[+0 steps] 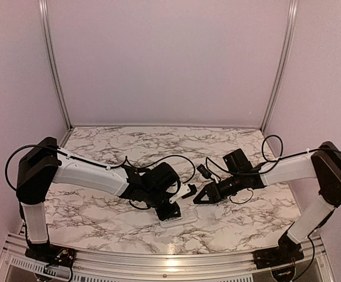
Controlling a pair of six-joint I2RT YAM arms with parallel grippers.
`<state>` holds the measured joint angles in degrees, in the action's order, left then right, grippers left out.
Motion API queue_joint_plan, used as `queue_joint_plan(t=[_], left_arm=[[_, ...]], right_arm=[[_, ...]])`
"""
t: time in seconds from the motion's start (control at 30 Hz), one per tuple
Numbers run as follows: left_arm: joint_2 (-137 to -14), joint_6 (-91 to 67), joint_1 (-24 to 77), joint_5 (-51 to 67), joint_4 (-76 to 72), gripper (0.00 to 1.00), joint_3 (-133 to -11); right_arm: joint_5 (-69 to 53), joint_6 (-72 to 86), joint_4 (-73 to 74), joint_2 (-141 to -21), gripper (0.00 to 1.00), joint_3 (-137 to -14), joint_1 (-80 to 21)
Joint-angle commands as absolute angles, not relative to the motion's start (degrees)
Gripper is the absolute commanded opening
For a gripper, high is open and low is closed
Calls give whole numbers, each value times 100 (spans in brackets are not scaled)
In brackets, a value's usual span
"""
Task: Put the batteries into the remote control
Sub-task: Move the battery cover to the center of the board.
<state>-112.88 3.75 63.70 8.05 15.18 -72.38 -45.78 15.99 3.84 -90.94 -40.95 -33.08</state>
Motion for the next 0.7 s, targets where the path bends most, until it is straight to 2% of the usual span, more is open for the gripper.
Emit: queue_joint_plan(t=[0.0, 0.3, 0.4, 0.43, 0.47, 0.5, 0.57, 0.67], left_arm=[[-11118, 366, 6348, 897, 1663, 18, -7000], [-10752, 369, 6302, 1651, 1204, 0, -6757], [-10670, 411, 6302, 1813, 1185, 1, -6703], [-10644, 417, 6302, 1843, 1178, 6, -6686], [-10613, 432, 6302, 1826, 1161, 14, -6669], [-10576, 414, 6302, 1784, 1124, 28, -6633], [-10549, 451, 6302, 1578, 1068, 43, -6597], [-10659, 578, 6363, 1348, 1192, 53, -6725]], right_arm=[[-4579, 1546, 411, -9088, 37, -4157, -3252], [-4591, 1529, 439, -9105, 36, -4186, -3252], [-4625, 1511, 448, -9099, 36, -4197, -3252], [-4650, 1508, 441, -9097, 36, -4189, -3252], [-4668, 1504, 447, -9092, 36, -4192, -3252], [-4690, 1505, 443, -9084, 36, -4184, -3252], [-4705, 1504, 442, -9064, 36, -4179, -3252], [-4708, 1502, 451, -9061, 36, -4181, -3252]])
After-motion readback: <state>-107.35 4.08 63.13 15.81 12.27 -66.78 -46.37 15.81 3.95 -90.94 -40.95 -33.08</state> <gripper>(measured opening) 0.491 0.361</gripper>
